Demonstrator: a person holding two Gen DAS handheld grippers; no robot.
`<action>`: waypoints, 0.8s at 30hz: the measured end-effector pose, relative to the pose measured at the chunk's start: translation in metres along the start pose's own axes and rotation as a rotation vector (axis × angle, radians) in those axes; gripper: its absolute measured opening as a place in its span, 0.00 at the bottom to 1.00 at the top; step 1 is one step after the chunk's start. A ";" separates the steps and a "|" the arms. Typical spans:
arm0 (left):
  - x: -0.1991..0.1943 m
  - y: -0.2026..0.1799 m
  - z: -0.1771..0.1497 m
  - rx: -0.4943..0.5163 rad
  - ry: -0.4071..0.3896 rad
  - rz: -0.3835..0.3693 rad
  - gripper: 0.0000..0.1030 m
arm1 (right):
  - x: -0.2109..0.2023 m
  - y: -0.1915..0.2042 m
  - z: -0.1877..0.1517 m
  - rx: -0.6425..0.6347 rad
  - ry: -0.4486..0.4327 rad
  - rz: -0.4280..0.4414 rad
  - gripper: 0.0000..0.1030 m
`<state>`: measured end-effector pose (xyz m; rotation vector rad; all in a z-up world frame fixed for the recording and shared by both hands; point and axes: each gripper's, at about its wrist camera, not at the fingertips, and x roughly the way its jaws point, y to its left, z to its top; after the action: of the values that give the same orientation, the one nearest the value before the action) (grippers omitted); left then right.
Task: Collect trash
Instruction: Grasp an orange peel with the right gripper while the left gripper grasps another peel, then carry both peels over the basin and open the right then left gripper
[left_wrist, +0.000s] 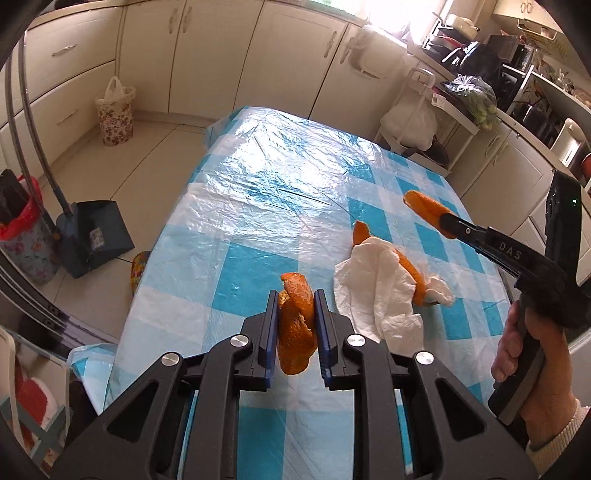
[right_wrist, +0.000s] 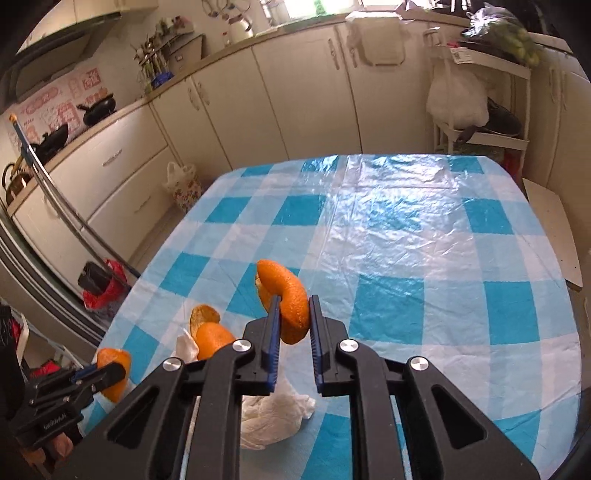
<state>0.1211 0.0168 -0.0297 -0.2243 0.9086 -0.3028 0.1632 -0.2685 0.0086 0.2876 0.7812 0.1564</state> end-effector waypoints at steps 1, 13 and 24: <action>-0.006 -0.001 -0.002 -0.004 -0.007 -0.002 0.17 | -0.006 -0.004 0.001 0.022 -0.026 0.012 0.15; -0.072 0.007 -0.036 -0.021 -0.044 0.008 0.17 | -0.062 -0.023 -0.011 0.190 -0.123 0.167 0.15; -0.100 -0.006 -0.059 -0.019 -0.049 -0.025 0.17 | -0.097 0.017 -0.056 0.094 -0.077 0.228 0.15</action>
<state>0.0155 0.0422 0.0110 -0.2592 0.8611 -0.3104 0.0551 -0.2652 0.0411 0.4697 0.6795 0.3218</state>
